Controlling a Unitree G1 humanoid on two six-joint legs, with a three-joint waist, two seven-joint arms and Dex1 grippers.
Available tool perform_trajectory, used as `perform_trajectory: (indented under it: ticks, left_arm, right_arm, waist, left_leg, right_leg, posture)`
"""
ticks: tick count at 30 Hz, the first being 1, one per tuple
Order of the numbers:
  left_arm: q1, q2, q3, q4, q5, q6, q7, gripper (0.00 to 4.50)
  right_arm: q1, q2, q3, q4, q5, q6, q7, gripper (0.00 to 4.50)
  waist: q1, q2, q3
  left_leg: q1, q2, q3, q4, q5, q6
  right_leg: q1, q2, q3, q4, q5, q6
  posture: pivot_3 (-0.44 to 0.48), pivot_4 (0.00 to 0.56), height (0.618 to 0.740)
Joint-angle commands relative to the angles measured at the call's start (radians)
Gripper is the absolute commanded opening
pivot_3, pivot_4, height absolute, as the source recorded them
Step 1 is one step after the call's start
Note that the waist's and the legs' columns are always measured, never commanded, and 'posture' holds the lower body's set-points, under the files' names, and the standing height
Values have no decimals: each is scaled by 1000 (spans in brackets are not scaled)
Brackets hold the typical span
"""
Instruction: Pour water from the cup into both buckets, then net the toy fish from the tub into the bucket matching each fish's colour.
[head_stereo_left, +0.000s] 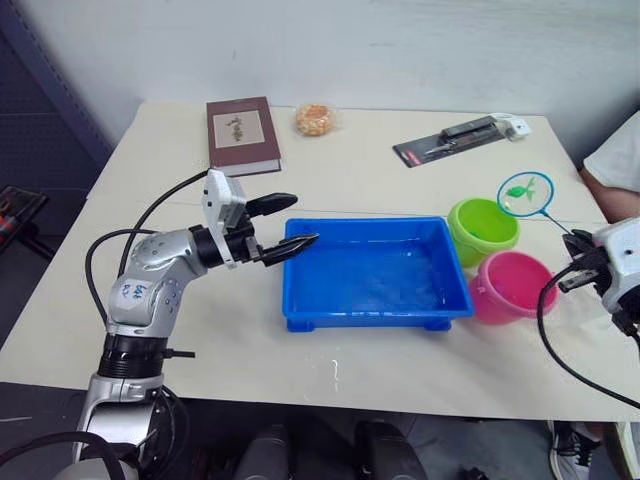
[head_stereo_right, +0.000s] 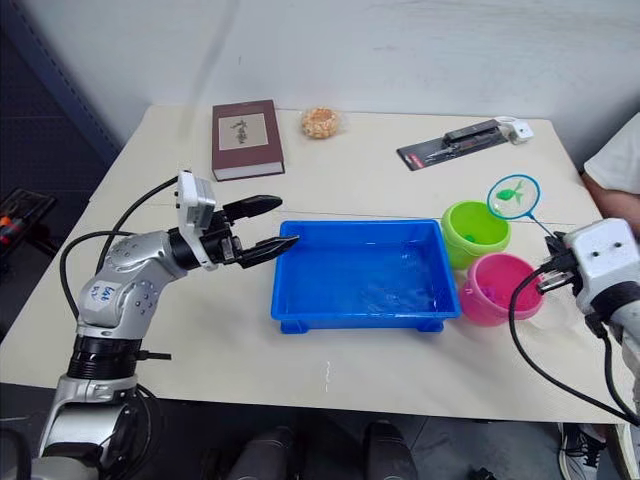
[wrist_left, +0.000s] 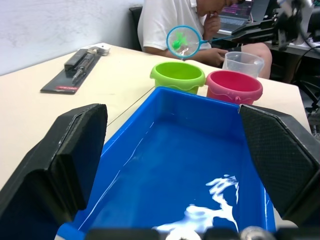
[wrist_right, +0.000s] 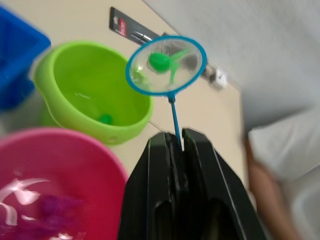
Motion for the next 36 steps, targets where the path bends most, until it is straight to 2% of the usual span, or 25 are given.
perform_trajectory:
  ticks: [1,6,10,15,19,20,23,26,27,31,33,36]
  left_arm:
    - [3,-5,2,-38,-7,-6,6,4489]
    - [4,-7,-1,-40,-11,-6,4,4489]
    - [5,-11,-5,-41,-13,-7,0,4489]
    - [4,-12,-4,-38,-13,-11,-6,4489]
    - [8,-13,14,-42,-43,-7,-25,4489]
    - [7,-15,21,-44,-56,-5,-31,4489]
    - [4,14,20,-47,-71,-17,-96,4489]
    - [-1,44,35,-58,-113,-3,-163,4489]
    - [-8,45,62,-70,-160,19,-169,4489]
    - [-32,92,178,-119,-312,130,-138,4489]
    - [-12,132,195,-151,-327,147,-154,4489]
    - [81,244,221,-204,-300,131,-232,4489]
  right_arm:
    - [13,-68,30,46,-223,-189,-51,0]
    - [24,-95,27,108,-431,-342,-160,0]
    - [1,-92,42,108,-508,-407,-190,0]
    - [-25,-75,20,127,-492,-410,-163,0]
    - [-43,-48,-10,123,-414,-386,-117,0]
    - [-56,-23,-23,112,-351,-360,-91,0]
    - [-113,82,-73,25,4,-155,68,0]
    - [-130,93,-102,-73,249,10,220,0]
    - [-127,83,-105,-111,316,71,260,0]
    - [-145,21,-86,-253,516,289,353,0]
    - [-169,15,-86,-292,602,356,367,0]
    - [-152,-31,-17,-367,633,357,502,0]
  waist:
    - [0,0,0]
    - [0,0,0]
    - [-1,0,0]
    - [-1,0,0]
    - [-2,0,0]
    - [-1,0,0]
    - [-3,0,0]
    - [-4,1,0]
    - [-3,1,0]
    - [-2,1,0]
    - [-6,1,0]
    - [-6,1,0]
  left_leg:
    - [0,0,0,0,0,0]
    - [0,0,1,0,0,0]
    - [0,-1,1,0,0,0]
    - [0,0,1,0,0,0]
    - [0,0,1,1,0,0]
    - [0,0,1,1,0,0]
    - [0,1,0,1,1,-1]
    - [1,1,0,1,1,-1]
    - [1,1,0,1,1,-1]
    - [1,1,-2,2,1,-1]
    - [1,2,-2,1,0,-1]
    - [2,2,-2,0,0,-1]
  right_leg:
    - [0,0,0,0,0,0]
    - [-1,0,0,1,0,0]
    - [-1,0,0,1,0,0]
    - [0,0,0,1,0,0]
    - [0,0,0,2,0,0]
    - [0,0,0,2,0,0]
    - [0,1,0,1,0,0]
    - [1,1,0,2,0,0]
    - [1,1,0,3,0,0]
    - [1,-3,0,2,0,0]
    - [1,-3,0,2,0,0]
    - [1,-3,0,1,0,0]
  posture:
    - [0,150,738]
    - [0,150,738]
    - [0,150,738]
    - [0,150,738]
    - [0,150,738]
    - [0,150,738]
    - [0,150,738]
    - [0,150,738]
    - [0,150,738]
    - [0,150,738]
    - [0,150,738]
    - [0,150,738]
